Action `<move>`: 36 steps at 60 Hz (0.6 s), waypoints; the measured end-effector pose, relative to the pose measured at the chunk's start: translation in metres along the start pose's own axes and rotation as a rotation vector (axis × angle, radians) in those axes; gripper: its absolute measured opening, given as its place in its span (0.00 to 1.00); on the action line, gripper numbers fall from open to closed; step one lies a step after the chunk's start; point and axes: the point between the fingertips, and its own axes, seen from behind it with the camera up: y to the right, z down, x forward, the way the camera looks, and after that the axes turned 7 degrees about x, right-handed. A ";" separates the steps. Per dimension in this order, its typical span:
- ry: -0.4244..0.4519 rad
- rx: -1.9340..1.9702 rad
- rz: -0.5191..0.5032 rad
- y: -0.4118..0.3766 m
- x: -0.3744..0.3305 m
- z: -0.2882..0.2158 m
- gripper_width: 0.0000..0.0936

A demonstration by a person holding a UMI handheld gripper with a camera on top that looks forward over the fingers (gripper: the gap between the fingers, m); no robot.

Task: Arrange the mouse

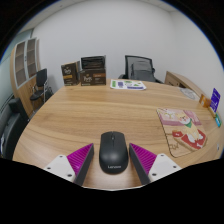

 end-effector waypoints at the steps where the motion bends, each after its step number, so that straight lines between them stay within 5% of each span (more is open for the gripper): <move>1: 0.000 0.000 0.002 0.000 0.001 0.000 0.81; 7: 0.006 0.007 0.014 0.005 0.001 -0.001 0.62; 26: -0.011 0.021 0.026 0.007 0.000 0.001 0.40; 36: -0.007 0.029 0.031 0.006 0.000 0.000 0.37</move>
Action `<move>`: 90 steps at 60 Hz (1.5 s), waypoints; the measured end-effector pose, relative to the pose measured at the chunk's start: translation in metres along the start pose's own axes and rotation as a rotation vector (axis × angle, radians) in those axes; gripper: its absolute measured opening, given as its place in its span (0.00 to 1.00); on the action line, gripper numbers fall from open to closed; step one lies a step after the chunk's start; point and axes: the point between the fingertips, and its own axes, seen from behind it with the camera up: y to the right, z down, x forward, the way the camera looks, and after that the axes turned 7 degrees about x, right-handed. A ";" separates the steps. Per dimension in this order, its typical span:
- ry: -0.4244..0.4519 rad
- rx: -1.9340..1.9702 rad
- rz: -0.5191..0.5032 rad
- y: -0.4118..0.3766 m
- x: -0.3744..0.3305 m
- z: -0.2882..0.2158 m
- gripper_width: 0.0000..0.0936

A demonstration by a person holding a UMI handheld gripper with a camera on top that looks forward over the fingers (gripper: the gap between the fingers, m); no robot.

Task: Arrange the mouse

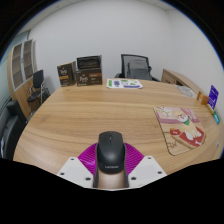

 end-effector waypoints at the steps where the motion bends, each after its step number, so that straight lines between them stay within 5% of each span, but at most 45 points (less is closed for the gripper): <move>1: 0.000 -0.004 -0.001 0.000 0.000 0.000 0.37; 13: 0.001 0.004 0.000 0.001 -0.016 -0.008 0.37; 26: 0.070 0.024 -0.005 0.020 -0.053 -0.075 0.37; 46: 0.156 0.068 0.121 0.171 -0.055 -0.171 0.37; 63: 0.051 0.087 0.189 0.276 0.000 -0.124 0.37; 90: -0.016 0.056 0.136 0.277 0.037 -0.070 0.43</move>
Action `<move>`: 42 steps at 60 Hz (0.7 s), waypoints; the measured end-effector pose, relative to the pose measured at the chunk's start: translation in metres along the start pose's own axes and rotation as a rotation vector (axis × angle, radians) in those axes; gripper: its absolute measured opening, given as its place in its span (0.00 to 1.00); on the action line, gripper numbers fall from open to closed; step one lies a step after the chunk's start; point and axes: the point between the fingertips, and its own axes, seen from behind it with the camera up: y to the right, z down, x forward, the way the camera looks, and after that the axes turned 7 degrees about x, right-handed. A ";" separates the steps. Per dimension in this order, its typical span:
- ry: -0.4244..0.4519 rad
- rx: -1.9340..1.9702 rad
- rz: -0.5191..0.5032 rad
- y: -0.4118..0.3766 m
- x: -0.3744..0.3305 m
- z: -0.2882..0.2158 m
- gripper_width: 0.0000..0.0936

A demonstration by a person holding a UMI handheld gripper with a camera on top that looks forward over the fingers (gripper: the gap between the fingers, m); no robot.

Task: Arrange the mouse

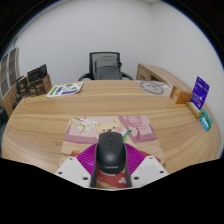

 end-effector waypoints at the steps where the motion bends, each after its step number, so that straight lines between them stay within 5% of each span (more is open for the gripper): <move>1: 0.005 0.001 -0.002 0.000 0.000 0.000 0.44; 8: 0.006 0.015 -0.010 0.000 0.002 0.003 0.57; 13: 0.021 0.010 0.046 0.014 0.001 -0.002 0.94; 26: 0.011 -0.015 0.056 0.017 -0.037 -0.012 0.93; 42: 0.002 -0.023 0.026 -0.001 -0.173 -0.021 0.93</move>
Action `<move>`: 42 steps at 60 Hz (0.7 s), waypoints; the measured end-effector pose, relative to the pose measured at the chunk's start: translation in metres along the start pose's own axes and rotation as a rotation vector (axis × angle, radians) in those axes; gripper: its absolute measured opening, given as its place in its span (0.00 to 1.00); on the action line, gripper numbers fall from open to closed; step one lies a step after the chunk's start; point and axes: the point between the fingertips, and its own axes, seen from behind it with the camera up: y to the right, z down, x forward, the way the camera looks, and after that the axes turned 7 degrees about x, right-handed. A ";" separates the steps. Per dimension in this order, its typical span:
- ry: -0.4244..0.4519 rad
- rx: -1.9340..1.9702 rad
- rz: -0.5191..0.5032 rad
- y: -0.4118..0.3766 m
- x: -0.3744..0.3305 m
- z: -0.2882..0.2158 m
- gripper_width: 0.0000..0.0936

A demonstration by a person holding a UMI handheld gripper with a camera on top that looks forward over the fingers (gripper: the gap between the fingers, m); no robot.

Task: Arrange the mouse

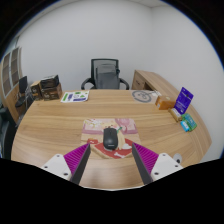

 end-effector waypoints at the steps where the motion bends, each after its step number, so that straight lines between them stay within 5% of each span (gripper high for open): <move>1: 0.003 -0.004 -0.001 0.000 -0.009 0.000 0.93; 22: -0.015 -0.023 -0.021 -0.012 -0.154 0.047 0.93; 42: 0.019 -0.010 -0.019 -0.008 -0.186 0.054 0.93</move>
